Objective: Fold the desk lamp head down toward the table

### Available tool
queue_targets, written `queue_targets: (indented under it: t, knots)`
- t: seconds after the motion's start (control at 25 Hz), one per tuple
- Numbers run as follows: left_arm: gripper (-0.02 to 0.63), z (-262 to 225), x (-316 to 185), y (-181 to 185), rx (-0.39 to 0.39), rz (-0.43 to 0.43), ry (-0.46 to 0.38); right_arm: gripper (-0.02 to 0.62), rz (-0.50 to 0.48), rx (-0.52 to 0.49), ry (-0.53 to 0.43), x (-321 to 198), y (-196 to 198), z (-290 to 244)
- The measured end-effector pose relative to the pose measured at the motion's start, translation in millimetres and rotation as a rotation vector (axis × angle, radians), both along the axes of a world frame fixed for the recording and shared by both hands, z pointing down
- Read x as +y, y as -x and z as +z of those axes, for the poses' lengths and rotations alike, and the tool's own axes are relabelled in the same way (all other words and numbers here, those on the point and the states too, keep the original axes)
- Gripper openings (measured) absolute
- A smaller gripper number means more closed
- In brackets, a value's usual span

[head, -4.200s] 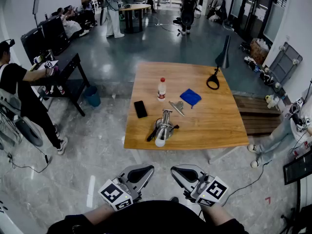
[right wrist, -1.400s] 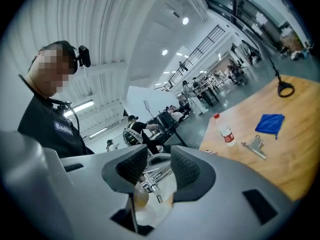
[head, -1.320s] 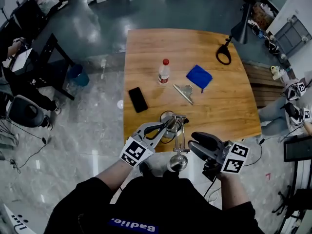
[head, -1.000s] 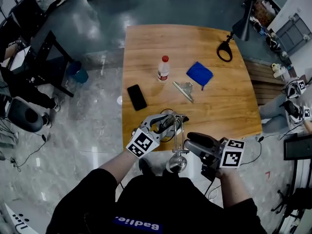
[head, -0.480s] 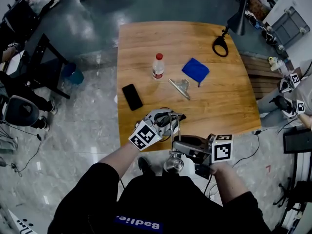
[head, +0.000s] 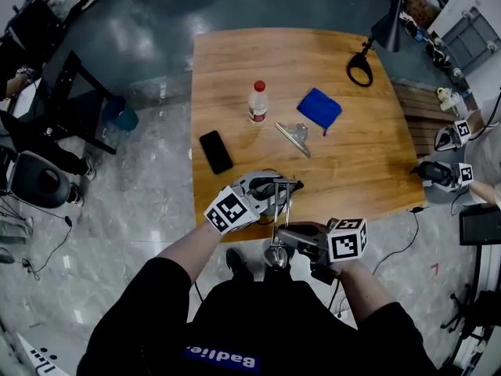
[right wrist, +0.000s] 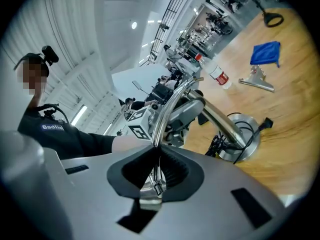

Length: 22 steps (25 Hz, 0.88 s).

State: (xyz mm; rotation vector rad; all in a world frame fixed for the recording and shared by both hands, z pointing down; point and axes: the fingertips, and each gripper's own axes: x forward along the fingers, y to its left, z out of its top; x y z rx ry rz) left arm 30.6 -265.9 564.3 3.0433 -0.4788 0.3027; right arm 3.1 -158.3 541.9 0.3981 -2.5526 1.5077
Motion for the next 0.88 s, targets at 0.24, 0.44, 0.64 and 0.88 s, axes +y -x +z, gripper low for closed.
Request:
queue_targets:
  t: [0.24,0.44,0.64,0.88]
  knots:
    - [0.115,1,1,1,0.015,0.023,0.020,0.037,-0.038,0.046,-0.045,0,3,19]
    - [0.115,-1,0,3,0.024,0.036,0.042,0.037,-0.061,0.060,-0.095,-5,4,29]
    - [0.117,2,-1,2,0.032,0.032,0.061,0.044,-0.062,0.072,-0.105,-12,3,46]
    - [0.115,4,-1,4,0.028,0.023,0.066,0.055,-0.055,0.079,-0.118,-19,3,58]
